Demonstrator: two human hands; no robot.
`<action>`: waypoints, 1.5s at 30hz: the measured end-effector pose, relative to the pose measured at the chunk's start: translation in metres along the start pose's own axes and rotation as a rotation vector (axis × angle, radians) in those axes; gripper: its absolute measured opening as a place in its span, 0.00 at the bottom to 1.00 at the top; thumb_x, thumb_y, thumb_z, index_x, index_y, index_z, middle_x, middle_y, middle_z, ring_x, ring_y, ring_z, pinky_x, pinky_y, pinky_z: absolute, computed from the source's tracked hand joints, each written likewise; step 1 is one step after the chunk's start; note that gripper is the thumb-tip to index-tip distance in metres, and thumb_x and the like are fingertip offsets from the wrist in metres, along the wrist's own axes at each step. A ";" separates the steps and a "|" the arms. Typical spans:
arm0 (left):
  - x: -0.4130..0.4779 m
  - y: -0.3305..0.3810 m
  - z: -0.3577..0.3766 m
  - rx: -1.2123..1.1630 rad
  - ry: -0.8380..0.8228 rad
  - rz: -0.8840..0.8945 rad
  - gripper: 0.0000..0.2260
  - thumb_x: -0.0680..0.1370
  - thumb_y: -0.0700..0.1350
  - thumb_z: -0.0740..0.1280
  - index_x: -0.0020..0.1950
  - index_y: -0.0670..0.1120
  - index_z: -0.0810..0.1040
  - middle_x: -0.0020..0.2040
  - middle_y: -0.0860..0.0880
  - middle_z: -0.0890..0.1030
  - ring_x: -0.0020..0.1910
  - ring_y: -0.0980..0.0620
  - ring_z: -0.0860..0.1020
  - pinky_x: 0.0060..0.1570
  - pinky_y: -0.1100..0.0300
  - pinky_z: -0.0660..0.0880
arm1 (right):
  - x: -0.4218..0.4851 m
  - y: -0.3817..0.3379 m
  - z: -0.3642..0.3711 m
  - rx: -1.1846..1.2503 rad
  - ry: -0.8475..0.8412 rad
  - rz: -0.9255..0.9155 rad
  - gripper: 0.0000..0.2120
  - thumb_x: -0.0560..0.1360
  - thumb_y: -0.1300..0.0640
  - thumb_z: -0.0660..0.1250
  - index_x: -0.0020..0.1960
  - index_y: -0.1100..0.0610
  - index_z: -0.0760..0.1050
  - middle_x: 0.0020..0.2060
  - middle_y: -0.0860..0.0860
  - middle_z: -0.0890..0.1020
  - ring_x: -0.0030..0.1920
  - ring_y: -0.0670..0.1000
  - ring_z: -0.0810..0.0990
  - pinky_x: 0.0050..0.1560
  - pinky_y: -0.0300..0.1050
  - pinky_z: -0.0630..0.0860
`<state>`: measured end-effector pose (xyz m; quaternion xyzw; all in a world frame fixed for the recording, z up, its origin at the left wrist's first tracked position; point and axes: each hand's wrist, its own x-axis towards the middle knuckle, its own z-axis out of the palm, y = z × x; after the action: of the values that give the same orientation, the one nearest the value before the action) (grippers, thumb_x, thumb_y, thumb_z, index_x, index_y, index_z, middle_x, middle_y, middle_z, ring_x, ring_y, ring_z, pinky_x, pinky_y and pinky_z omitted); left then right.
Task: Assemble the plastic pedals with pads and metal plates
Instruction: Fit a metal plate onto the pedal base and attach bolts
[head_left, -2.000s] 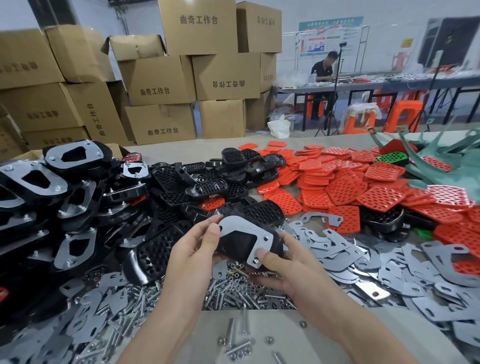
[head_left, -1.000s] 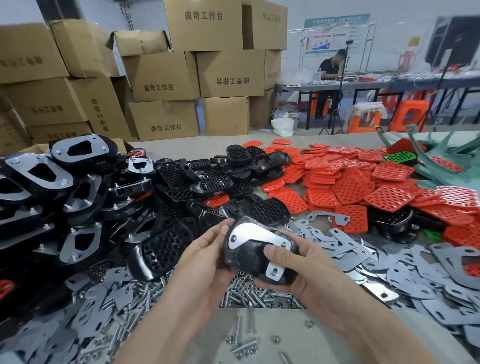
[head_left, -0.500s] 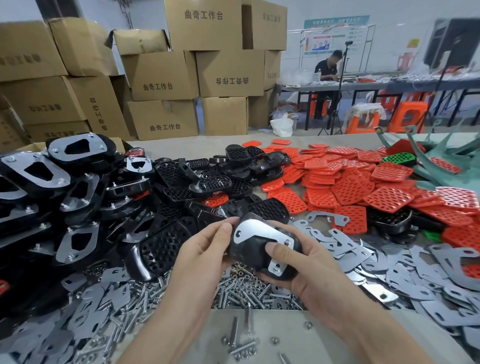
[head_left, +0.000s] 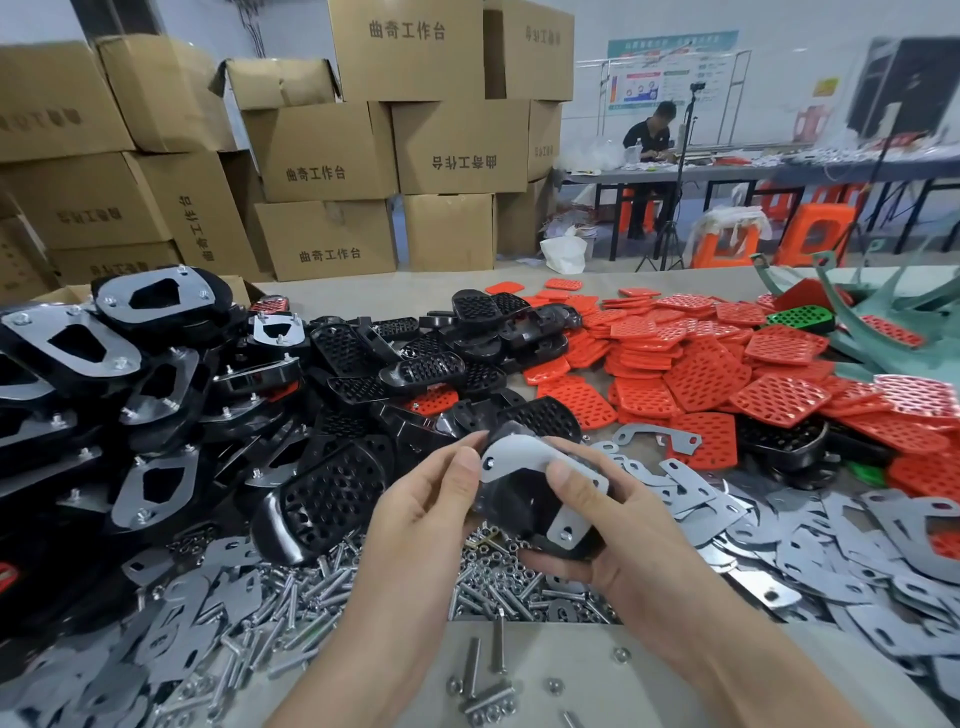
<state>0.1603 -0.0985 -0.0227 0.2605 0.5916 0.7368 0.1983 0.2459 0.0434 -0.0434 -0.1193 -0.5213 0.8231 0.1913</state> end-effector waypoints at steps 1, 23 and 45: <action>0.000 -0.001 0.001 -0.007 0.013 -0.006 0.17 0.76 0.55 0.64 0.60 0.51 0.84 0.55 0.49 0.86 0.58 0.51 0.83 0.64 0.50 0.74 | -0.001 -0.001 0.001 -0.012 0.006 -0.002 0.25 0.59 0.46 0.84 0.54 0.48 0.86 0.52 0.54 0.87 0.49 0.57 0.88 0.40 0.52 0.85; -0.005 0.004 0.005 0.194 0.115 0.111 0.05 0.81 0.52 0.65 0.48 0.58 0.81 0.44 0.52 0.86 0.44 0.56 0.84 0.43 0.69 0.77 | -0.003 0.003 0.009 -0.153 0.143 -0.040 0.21 0.61 0.41 0.84 0.51 0.47 0.86 0.48 0.50 0.87 0.49 0.51 0.88 0.42 0.52 0.86; 0.002 -0.011 -0.001 0.249 0.289 0.001 0.06 0.81 0.54 0.63 0.50 0.54 0.76 0.43 0.53 0.83 0.43 0.52 0.82 0.41 0.56 0.79 | -0.008 -0.004 0.009 0.252 -0.001 0.169 0.22 0.73 0.60 0.68 0.62 0.75 0.74 0.56 0.67 0.84 0.56 0.63 0.86 0.50 0.57 0.85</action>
<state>0.1578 -0.0962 -0.0331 0.1745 0.7006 0.6876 0.0771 0.2498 0.0342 -0.0353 -0.1374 -0.4019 0.8952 0.1346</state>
